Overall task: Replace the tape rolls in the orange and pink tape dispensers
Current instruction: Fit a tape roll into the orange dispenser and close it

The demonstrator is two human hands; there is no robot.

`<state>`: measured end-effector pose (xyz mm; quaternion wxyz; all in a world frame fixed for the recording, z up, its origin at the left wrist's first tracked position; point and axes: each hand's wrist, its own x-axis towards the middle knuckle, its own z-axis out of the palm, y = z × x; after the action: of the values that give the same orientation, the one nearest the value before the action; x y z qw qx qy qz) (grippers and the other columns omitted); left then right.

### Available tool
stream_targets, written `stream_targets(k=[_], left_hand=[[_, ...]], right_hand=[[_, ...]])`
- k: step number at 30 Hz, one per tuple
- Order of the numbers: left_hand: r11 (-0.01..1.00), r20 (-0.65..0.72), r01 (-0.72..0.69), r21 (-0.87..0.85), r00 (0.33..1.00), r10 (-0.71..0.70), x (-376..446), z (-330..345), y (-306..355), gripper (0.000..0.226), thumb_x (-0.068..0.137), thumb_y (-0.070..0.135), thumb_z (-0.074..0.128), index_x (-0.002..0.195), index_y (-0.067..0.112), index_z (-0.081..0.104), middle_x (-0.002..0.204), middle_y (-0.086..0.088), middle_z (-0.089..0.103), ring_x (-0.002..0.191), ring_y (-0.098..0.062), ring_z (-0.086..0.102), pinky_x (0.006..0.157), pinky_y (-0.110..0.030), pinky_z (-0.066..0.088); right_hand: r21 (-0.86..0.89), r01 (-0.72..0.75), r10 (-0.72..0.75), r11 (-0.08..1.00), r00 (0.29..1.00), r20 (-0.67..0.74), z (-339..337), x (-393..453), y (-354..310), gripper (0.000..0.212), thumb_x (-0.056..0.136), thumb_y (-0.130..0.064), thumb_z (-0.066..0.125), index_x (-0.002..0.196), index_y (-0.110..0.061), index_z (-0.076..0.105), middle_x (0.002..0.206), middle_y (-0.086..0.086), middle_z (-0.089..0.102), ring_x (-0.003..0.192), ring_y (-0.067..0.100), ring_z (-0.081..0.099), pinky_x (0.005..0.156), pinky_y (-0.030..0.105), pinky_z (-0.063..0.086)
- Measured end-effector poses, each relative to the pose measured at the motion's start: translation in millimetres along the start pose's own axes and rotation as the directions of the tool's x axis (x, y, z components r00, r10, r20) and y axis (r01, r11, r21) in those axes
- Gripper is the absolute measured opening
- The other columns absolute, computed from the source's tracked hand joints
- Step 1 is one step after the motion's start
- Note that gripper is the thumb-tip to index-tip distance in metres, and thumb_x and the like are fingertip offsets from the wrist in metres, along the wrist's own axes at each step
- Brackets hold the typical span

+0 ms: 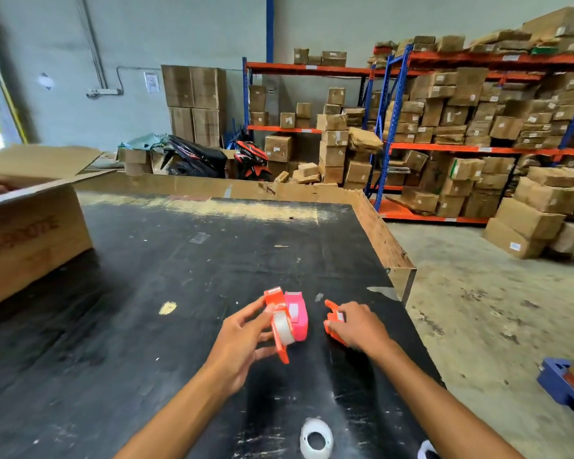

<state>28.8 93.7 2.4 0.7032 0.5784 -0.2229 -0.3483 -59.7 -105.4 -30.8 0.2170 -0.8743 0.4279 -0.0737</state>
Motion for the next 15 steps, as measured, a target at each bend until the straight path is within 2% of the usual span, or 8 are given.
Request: stream_targets(k=[2,4,6,8,9,11,15], left_hand=[[1.000,-0.045,-0.007,0.007,0.999,0.008,3.5,-0.9,-0.4,0.019,0.093,0.017,0.053,0.097,0.032,0.065,0.072,0.000,0.075,0.057,-0.013,0.067,0.064,-0.033,0.055],[1.000,-0.081,-0.007,0.002,0.997,0.007,6.1,-1.2,-1.4,0.018,0.092,0.018,0.054,0.096,0.032,0.065,0.073,-0.002,0.076,0.059,-0.015,0.067,0.062,-0.031,0.056],[1.000,-0.102,-0.004,0.004,0.995,0.005,8.1,0.0,-4.0,0.018,0.092,0.018,0.054,0.097,0.032,0.065,0.074,-0.002,0.076,0.060,-0.016,0.068,0.062,-0.032,0.056],[1.000,-0.098,-0.006,0.001,0.995,0.006,10.6,2.4,-5.2,0.018,0.092,0.018,0.054,0.099,0.031,0.065,0.074,-0.002,0.076,0.060,-0.016,0.069,0.065,-0.034,0.055],[1.000,-0.090,-0.008,0.000,0.996,0.008,12.7,4.3,-5.9,0.018,0.092,0.018,0.055,0.100,0.030,0.065,0.074,-0.003,0.076,0.061,-0.016,0.069,0.067,-0.035,0.055],[1.000,-0.074,-0.011,0.003,0.997,0.011,16.3,8.2,-7.4,0.019,0.092,0.018,0.055,0.102,0.029,0.066,0.075,-0.004,0.077,0.062,-0.016,0.070,0.070,-0.036,0.054],[1.000,-0.042,-0.012,-0.002,0.999,0.012,19.9,16.8,-10.0,0.022,0.092,0.018,0.053,0.105,0.029,0.066,0.086,-0.009,0.077,0.073,-0.024,0.071,0.078,-0.041,0.054]], right_hand=[[-0.056,0.017,-0.016,0.998,1.000,0.011,6.0,9.5,-3.8,0.045,0.082,-0.036,0.062,0.125,-0.024,0.059,0.123,0.012,0.064,0.112,0.033,0.060,0.088,0.038,0.049],[0.010,0.025,-0.025,1.000,0.999,0.019,6.0,13.9,-6.5,0.040,0.077,-0.031,0.067,0.117,-0.025,0.064,0.113,0.013,0.068,0.105,0.032,0.064,0.083,0.036,0.051],[0.311,0.006,-0.030,0.950,0.997,0.073,0.9,11.9,-6.9,0.029,0.072,-0.024,0.073,0.100,-0.018,0.071,0.086,0.011,0.073,0.077,0.024,0.069,0.075,0.037,0.055],[0.646,-0.011,-0.104,0.763,0.985,0.139,-8.5,2.7,-9.3,0.024,0.075,-0.013,0.076,0.098,-0.009,0.071,0.065,0.007,0.066,0.053,0.013,0.061,0.060,0.032,0.057],[0.747,0.006,-0.166,0.664,0.976,0.139,-15.5,-4.7,-11.4,0.026,0.077,-0.011,0.076,0.102,-0.008,0.070,0.065,0.005,0.065,0.052,0.010,0.060,0.055,0.026,0.055],[0.817,0.061,-0.274,0.573,0.954,0.121,-29.1,-23.6,-16.1,0.029,0.080,-0.013,0.073,0.109,-0.010,0.069,0.073,0.004,0.071,0.063,0.009,0.068,0.055,0.021,0.056],[0.840,0.117,-0.382,0.529,0.917,0.113,-38.1,-54.7,-17.4,0.032,0.083,-0.015,0.071,0.114,-0.013,0.068,0.082,0.009,0.072,0.073,0.007,0.071,0.062,0.020,0.056]])
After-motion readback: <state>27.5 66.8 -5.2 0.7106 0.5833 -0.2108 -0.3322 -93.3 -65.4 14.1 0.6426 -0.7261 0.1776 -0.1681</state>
